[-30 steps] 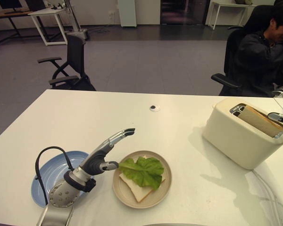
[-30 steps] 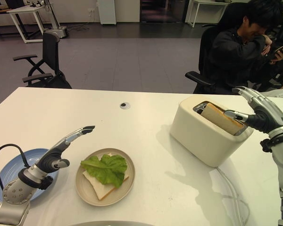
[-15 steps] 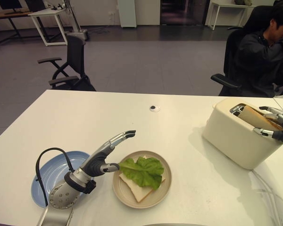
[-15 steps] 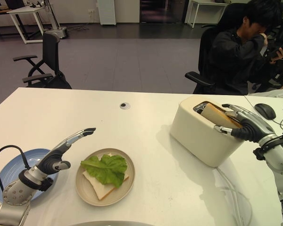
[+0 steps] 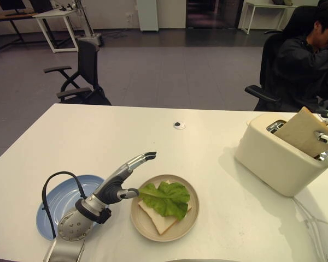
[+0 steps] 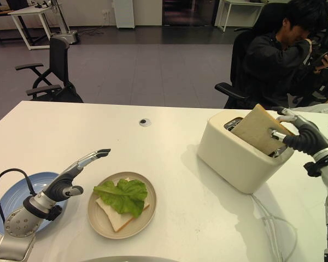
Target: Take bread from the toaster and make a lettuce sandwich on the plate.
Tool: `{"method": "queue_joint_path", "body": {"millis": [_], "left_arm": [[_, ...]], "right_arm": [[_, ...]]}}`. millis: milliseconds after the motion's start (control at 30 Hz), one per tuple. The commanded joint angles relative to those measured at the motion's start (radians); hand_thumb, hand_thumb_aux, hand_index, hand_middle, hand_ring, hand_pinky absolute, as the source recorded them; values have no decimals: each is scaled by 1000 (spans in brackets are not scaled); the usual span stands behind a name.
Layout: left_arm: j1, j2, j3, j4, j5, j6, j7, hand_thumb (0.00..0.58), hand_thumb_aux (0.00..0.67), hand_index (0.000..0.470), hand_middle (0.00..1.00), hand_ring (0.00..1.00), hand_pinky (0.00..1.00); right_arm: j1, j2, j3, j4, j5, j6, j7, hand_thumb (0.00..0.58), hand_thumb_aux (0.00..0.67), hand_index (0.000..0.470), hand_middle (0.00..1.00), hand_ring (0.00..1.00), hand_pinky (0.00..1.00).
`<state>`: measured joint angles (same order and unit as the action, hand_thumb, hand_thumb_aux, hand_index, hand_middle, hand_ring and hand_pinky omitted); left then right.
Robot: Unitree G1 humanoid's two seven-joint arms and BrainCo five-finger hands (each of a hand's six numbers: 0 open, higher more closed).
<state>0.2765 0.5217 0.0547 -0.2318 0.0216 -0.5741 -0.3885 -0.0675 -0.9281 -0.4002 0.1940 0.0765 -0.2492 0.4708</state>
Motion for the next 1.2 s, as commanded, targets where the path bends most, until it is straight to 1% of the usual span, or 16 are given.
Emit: {"method": "queue_joint_path", "body": {"millis": [33, 100, 167, 267, 367, 467, 567, 667, 733, 800, 900, 933, 967, 1067, 1133, 1200], "left_arm": [[-1, 8, 39, 4, 9, -36, 8, 0, 0, 0, 0, 0, 0], [8, 15, 85, -3, -1, -103, 19, 0, 0, 0, 0, 0, 0], [13, 8, 134, -6, 15, -168, 45, 0, 0, 0, 0, 0, 0], [15, -8, 174, -21, 59, -250, 74, 0, 0, 0, 0, 0, 0], [32, -12, 217, -60, 78, -327, 94, 0, 0, 0, 0, 0, 0], [44, -12, 263, -78, 77, -373, 109, 0, 0, 0, 0, 0, 0], [36, -22, 300, -83, 84, -391, 130, 0, 0, 0, 0, 0, 0], [45, -23, 291, -84, 132, -410, 123, 0, 0, 0, 0, 0, 0], [52, -35, 270, -83, 176, -421, 118, 0, 0, 0, 0, 0, 0], [48, -45, 238, -76, 284, -438, 105, 0, 0, 0, 0, 0, 0], [68, -47, 201, -90, 452, -484, 87, 0, 0, 0, 0, 0, 0], [77, -52, 208, -106, 529, -515, 90, 0, 0, 0, 0, 0, 0], [82, -58, 228, -132, 650, -559, 100, 0, 0, 0, 0, 0, 0], [99, -44, 295, -155, 918, -661, 176, 0, 0, 0, 0, 0, 0], [109, -13, 310, -141, 1047, -683, 242, 0, 0, 0, 0, 0, 0], [124, 24, 301, -127, 1180, -680, 334, 0, 0, 0, 0, 0, 0]], "right_arm": [[-68, -23, -62, -163, 292, 150, 179, 580, 670, 470, 0, 0, 0], [-134, -41, -54, -255, 434, 253, 256, 580, 670, 470, 0, 0, 0], [-224, -49, -17, -315, 511, 334, 280, 580, 670, 470, 0, 0, 0], [-360, -15, 103, -361, 530, 428, 298, 580, 670, 470, 0, 0, 0], [-426, 95, 373, -419, 432, 476, 346, 580, 670, 470, 0, 0, 0], [-473, 222, 617, -441, 318, 490, 399, 580, 670, 470, 0, 0, 0], [-562, 380, 838, -368, 181, 475, 455, 580, 670, 470, 0, 0, 0], [-620, 490, 982, -205, 45, 425, 498, 580, 670, 470, 0, 0, 0], [-637, 531, 1042, -82, -40, 368, 512, 580, 670, 470, 0, 0, 0], [-652, 571, 1082, 22, -105, 325, 519, 580, 670, 470, 0, 0, 0], [-653, 628, 1096, 90, -148, 295, 518, 580, 670, 470, 0, 0, 0], [-648, 640, 1097, 99, -160, 285, 518, 580, 670, 470, 0, 0, 0], [-640, 648, 1101, 105, -174, 276, 520, 580, 670, 470, 0, 0, 0], [-625, 667, 1112, 135, -222, 246, 505, 580, 670, 470, 0, 0, 0], [-623, 674, 1109, 155, -256, 228, 480, 580, 670, 470, 0, 0, 0], [-628, 670, 1101, 177, -289, 210, 460, 580, 670, 470, 0, 0, 0]]}}
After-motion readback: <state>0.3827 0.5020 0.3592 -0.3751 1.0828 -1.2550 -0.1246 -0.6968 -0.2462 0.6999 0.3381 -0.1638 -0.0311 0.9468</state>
